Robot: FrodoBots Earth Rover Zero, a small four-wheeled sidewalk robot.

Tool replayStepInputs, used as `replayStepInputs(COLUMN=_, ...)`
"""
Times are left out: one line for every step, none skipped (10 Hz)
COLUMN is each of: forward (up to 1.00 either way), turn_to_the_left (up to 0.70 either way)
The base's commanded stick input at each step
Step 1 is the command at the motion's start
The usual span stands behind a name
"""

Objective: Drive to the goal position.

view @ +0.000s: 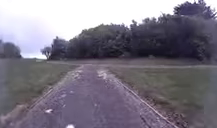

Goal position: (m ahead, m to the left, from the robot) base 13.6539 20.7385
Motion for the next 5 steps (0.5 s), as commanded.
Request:
replayStepInputs(forward=0.85, turn_to_the_left=0.0)
replayStepInputs(forward=0.85, turn_to_the_left=0.0)
replayStepInputs(forward=0.85, turn_to_the_left=0.0)
replayStepInputs(forward=0.85, turn_to_the_left=0.0)
replayStepInputs(forward=0.85, turn_to_the_left=0.0)
